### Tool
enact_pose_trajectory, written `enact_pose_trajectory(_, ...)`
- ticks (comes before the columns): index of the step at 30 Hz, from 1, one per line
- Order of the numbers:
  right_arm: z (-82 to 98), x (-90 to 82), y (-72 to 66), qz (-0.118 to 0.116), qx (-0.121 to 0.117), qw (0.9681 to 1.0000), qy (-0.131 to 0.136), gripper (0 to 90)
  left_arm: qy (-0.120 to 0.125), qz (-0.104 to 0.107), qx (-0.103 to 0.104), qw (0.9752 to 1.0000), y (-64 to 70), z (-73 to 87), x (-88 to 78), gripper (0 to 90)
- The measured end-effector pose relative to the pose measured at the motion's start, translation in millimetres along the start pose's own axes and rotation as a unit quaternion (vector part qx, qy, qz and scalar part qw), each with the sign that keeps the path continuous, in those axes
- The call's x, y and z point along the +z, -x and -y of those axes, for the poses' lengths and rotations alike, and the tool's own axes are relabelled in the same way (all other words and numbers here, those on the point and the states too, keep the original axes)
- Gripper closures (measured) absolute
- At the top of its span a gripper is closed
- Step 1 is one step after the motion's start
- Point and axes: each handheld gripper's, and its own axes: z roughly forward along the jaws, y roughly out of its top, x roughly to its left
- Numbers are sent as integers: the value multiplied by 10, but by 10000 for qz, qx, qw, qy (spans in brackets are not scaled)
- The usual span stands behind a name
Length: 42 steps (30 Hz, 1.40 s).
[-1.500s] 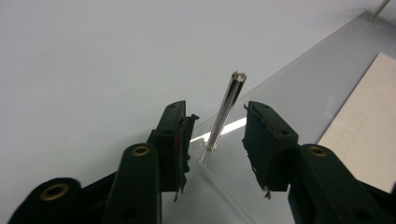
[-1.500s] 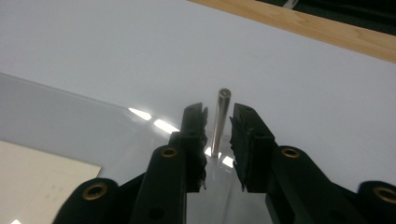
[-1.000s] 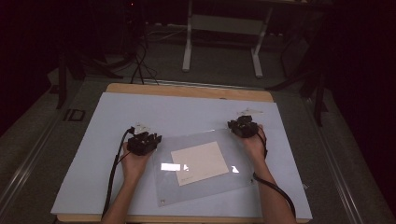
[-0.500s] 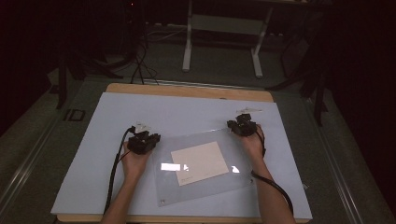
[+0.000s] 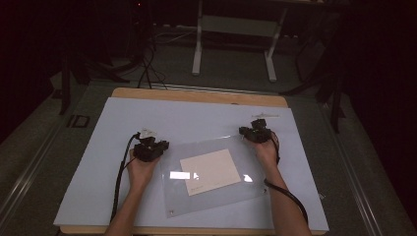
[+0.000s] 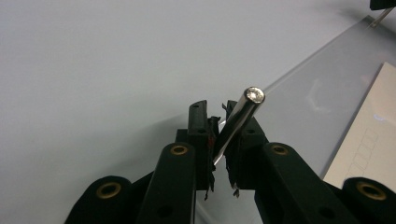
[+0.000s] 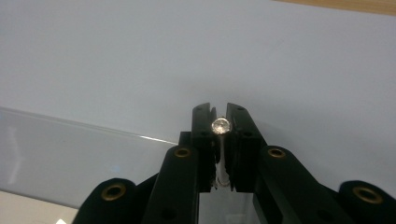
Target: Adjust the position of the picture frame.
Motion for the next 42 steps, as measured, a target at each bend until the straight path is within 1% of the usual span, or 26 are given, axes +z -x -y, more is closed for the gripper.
enact_pose_trajectory(1, 6, 0, 8, -28, 88, 10000, 30, 822, -9, -6, -2, 10000, 4, -4, 1, 807)
enact_pose_trajectory(2, 6, 0, 8, -28, 88, 10000, 30, 822, -18, -35, 4, 10000, 10, -6, 2, 807)
enact_pose_trajectory(7, -3, -1, 7, -28, 181, 9998, 5, 820, -81, 7, 5, 10000, -2, -23, 1, 808)
enact_pose_trajectory(8, -7, -4, 4, -21, 218, 9998, 0, 819, -84, 18, -27, 10000, -4, -25, 2, 807)
enact_pose_trajectory(9, -10, -17, 7, -30, 309, 9995, 5, 815, -81, 20, -91, 9999, -7, -29, 6, 804)
enact_pose_trajectory(11, -10, -24, 7, -24, 324, 9995, 15, 815, -104, 42, -144, 9998, -13, -45, 14, 804)
enact_pose_trajectory(13, 0, -45, 3, 14, 369, 9993, 31, 814, -135, 53, -142, 9998, -5, -70, 21, 803)
enact_pose_trajectory(17, 32, -130, 3, 39, 514, 9986, 71, 811, -207, 80, -99, 9997, -6, -128, 22, 802)
enact_pose_trajectory(19, 32, -146, 2, 34, 535, 9985, 69, 810, -199, 96, -113, 9997, -12, -164, 18, 801)
enact_pose_trajectory(21, 39, -217, -23, 51, 657, 9978, 122, 806, -191, 105, -132, 9997, -24, -207, 17, 797)
enact_pose_trajectory(23, 51, -248, -42, 43, 673, 9977, 82, 806, -238, 128, -135, 9995, -54, -255, 23, 795)
enact_pose_trajectory(26, 74, -276, -72, 28, 705, 9975, 60, 806, -291, 163, -217, 9992, -124, -324, 39, 792)
enact_pose_trajectory(27, 97, -300, -107, 27, 726, 9973, 60, 805, -304, 180, -250, 9991, -148, -347, 43, 787)
enact_pose_trajectory(29, 106, -308, -120, 13, 760, 9971, 57, 805, -341, 174, -278, 9989, -186, -387, 53, 787)
enact_pose_trajectory(31, 139, -328, -174, -21, 803, 9968, 42, 803, -381, 159, -322, 9986, -224, -408, 74, 784)
enact_pose_trajectory(33, 145, -332, -186, -24, 805, 9967, 35, 802, -467, 141, -359, 9982, -250, -407, 102, 784)
enact_pose_trajectory(36, 168, -317, -205, 10, 766, 9971, 44, 802, -529, 162, -425, 9976, -268, -376, 148, 784)
enact_pose_trajectory(37, 177, -303, -196, -7, 802, 9968, 14, 803, -568, 126, -438, 9973, -262, -366, 169, 784)
enact_pose_trajectory(39, 219, -254, -172, 0, 839, 9965, -15, 804, -565, 155, -486, 9971, -275, -351, 185, 782)
enact_pose_trajectory(41, 235, -248, -165, -41, 884, 9961, 66, 804, -603, 119, -486, 9969, -263, -356, 178, 780)
enact_pose_trajectory(42, 232, -247, -169, -27, 836, 9965, 69, 804, -618, 95, -491, 9968, -254, -358, 173, 782)
